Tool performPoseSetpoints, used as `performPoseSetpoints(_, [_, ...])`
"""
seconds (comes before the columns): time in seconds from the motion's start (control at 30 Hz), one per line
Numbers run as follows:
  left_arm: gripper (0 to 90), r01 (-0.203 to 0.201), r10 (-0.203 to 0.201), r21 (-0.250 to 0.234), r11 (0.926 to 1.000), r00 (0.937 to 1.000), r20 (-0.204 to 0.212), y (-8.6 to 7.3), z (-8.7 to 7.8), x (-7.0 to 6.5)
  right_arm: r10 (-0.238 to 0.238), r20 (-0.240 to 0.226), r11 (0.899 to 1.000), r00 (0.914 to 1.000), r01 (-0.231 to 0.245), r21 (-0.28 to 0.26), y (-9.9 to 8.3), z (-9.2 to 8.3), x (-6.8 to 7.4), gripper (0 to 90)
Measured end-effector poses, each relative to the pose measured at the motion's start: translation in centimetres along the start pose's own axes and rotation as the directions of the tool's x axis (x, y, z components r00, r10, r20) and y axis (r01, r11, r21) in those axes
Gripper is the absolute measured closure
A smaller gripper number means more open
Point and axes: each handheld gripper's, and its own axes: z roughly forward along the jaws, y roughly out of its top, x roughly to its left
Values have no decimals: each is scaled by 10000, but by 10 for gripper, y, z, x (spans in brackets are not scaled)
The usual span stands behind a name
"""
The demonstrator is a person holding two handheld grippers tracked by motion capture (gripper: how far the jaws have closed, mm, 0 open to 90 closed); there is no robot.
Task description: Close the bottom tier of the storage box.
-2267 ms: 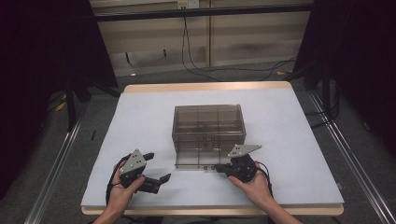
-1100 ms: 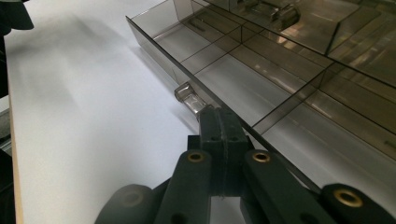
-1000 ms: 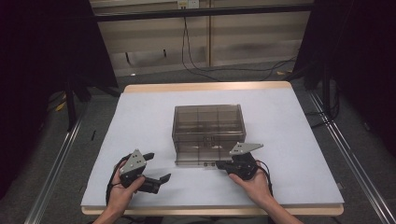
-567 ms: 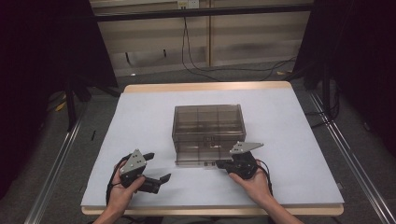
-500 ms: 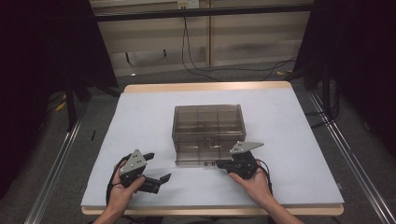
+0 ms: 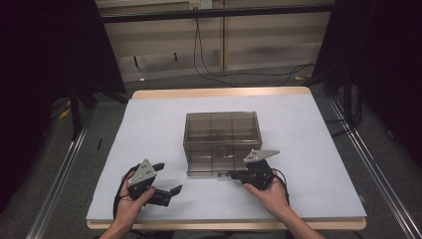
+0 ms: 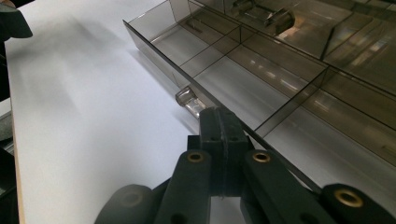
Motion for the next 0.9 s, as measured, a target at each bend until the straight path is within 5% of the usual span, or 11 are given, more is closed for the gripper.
performPoseSetpoints(0.4, [28,113,-114,-169,9998,9999,-95,0,-1,0,354,289,9994,9990,-353,-48,4,0,-1,900])
performPoseSetpoints(0.9, [28,-36,36,-168,9999,10000,-4,1,-2,-1,149,241,9999,9996,-149,-2,6,7,0,900])
